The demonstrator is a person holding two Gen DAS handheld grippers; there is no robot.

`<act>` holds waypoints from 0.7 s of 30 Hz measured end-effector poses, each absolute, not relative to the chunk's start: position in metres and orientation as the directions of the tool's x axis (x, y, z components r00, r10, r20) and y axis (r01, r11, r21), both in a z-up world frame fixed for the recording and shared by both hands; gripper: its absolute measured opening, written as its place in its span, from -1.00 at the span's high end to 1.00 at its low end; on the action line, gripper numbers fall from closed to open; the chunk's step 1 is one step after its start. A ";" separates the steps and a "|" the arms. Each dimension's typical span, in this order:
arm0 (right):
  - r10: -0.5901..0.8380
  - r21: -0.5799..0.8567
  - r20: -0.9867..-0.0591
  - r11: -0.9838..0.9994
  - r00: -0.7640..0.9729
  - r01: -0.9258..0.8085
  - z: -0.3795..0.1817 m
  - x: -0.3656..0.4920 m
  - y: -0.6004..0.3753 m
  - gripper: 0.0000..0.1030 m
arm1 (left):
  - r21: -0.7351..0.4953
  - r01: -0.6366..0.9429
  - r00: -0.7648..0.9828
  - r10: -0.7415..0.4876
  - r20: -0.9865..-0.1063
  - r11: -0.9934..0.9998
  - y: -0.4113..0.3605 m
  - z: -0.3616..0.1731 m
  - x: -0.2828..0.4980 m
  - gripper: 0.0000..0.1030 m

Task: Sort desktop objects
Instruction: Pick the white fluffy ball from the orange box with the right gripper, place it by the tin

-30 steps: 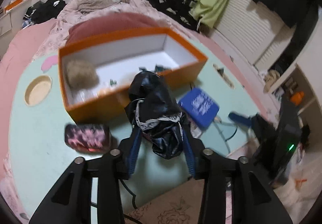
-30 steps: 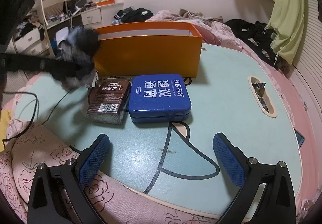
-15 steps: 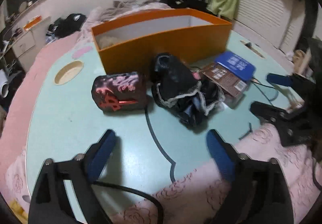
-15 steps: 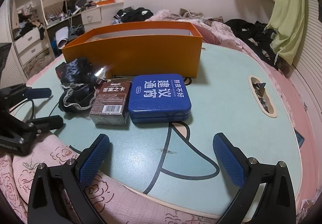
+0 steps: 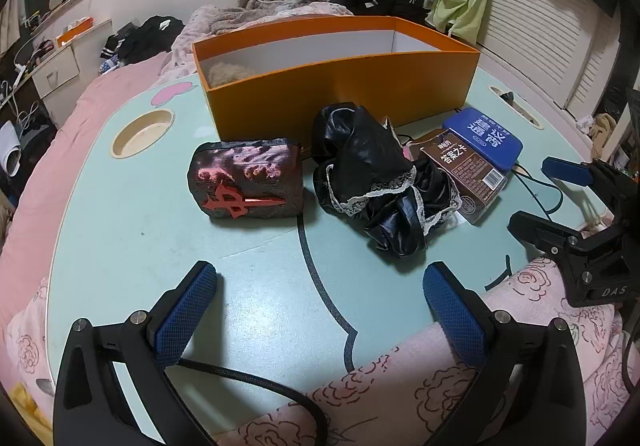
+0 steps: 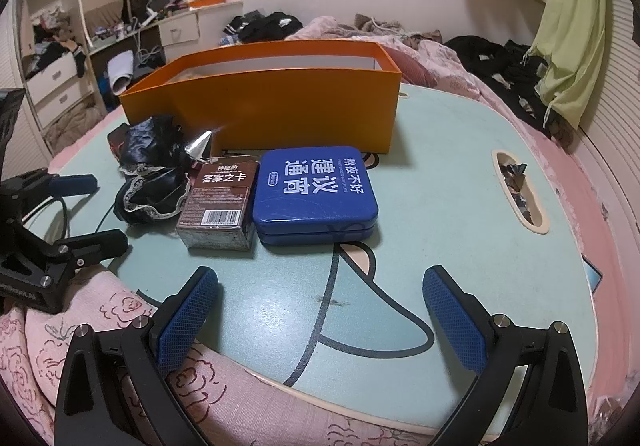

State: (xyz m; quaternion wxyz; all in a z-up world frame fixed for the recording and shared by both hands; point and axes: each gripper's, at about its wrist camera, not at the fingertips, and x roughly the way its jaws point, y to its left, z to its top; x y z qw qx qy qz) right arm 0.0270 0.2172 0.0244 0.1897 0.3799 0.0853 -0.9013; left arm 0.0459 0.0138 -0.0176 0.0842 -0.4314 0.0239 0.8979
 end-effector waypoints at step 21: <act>-0.412 0.337 -0.906 -0.839 -0.095 0.427 0.074 -0.150 0.096 0.20 | -0.036 -0.164 -0.628 0.133 -0.767 -0.986 0.008 -0.015 0.055 -0.99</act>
